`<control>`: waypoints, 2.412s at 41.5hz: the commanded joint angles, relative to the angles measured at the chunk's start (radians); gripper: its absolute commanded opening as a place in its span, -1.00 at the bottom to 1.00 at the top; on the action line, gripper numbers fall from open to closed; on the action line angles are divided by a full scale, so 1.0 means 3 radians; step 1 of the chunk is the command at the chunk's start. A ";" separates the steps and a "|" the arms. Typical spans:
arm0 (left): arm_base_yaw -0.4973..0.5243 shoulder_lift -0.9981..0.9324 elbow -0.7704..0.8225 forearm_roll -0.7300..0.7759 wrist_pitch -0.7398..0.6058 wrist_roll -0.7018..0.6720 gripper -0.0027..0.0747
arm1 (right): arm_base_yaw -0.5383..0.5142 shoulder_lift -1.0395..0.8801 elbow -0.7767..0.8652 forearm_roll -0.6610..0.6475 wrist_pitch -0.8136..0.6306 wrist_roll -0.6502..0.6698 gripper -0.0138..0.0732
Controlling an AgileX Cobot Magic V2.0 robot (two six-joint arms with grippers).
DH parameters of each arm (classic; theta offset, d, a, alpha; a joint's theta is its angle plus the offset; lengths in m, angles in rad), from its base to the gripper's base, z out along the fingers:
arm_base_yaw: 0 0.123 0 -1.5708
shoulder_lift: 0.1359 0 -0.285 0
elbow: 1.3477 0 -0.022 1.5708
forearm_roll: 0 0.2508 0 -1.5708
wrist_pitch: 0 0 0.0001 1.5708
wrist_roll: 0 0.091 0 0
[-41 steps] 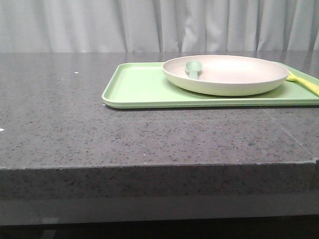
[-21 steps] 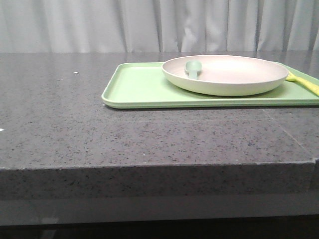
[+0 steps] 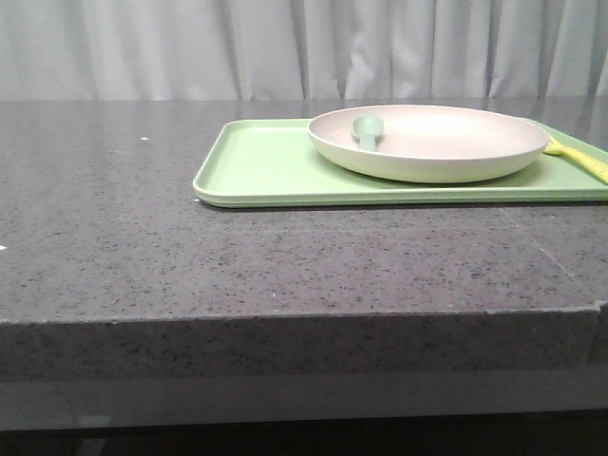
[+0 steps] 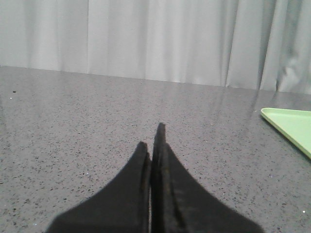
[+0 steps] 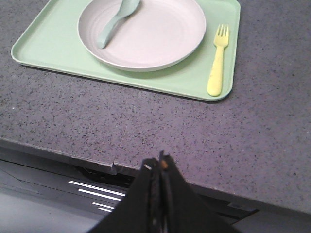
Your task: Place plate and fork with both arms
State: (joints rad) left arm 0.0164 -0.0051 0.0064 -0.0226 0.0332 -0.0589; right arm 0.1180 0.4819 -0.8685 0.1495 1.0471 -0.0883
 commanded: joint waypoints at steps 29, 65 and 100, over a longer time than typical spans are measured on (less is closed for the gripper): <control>-0.0135 -0.0082 0.0012 0.0075 -0.0281 -0.0037 -0.98 | 0.0004 0.0019 -0.0063 0.0030 -0.0209 -0.0012 -0.84; -0.0135 -0.0076 0.0012 0.0075 -0.0281 -0.0037 -0.98 | -0.0133 -0.0459 0.0587 -0.0204 -0.1083 -0.0028 -0.84; -0.0135 -0.0068 0.0012 0.0075 -0.0281 -0.0037 -0.98 | -0.0270 -0.1707 0.2973 -0.0267 -0.3631 -0.0022 -0.84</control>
State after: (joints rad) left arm -0.0164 -0.0051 0.0064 0.0000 0.0332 -0.0607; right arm 0.0332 -0.0098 0.0266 0.0764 0.0472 -0.0902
